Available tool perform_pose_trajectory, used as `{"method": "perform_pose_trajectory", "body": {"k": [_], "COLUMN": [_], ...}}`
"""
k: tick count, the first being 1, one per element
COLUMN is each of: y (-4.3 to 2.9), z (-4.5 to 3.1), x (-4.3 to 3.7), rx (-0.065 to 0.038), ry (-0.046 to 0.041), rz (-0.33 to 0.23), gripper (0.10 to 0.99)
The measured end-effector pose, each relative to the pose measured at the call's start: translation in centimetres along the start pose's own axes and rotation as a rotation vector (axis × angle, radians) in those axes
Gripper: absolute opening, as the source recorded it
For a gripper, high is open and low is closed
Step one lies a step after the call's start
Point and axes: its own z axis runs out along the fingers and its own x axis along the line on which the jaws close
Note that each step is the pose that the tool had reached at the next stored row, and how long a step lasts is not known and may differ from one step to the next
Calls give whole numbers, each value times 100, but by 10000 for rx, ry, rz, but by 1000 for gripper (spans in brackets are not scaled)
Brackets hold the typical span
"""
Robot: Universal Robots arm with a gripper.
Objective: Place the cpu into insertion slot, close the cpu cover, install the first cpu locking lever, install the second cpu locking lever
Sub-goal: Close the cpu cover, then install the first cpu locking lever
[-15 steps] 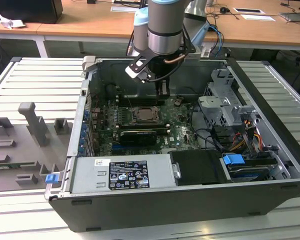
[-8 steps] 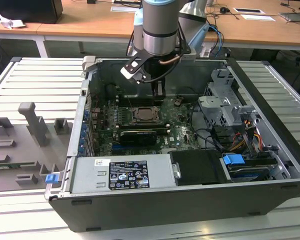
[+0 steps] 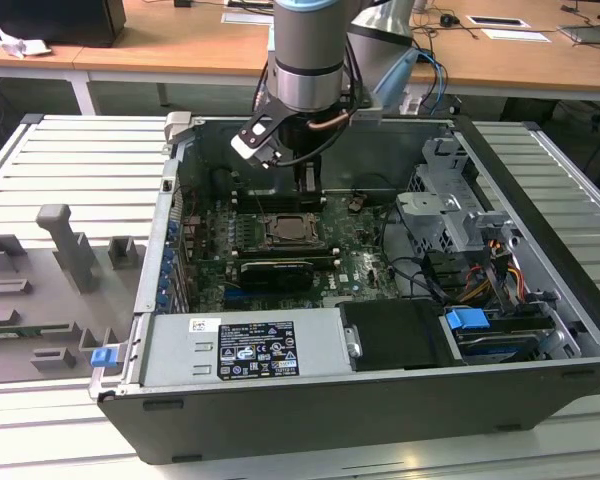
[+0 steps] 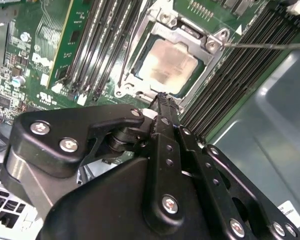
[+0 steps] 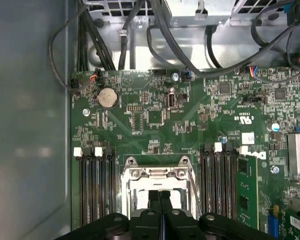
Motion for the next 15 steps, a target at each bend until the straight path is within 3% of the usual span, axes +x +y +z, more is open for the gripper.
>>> {"method": "perform_pose_trajectory", "body": {"k": [9, 15], "y": [-172, -223], "z": [-11, -15], "x": [-4, -5], "rx": [0, 0], "ry": [-1, 1], "rz": [1, 0], "gripper": [106, 106]}}
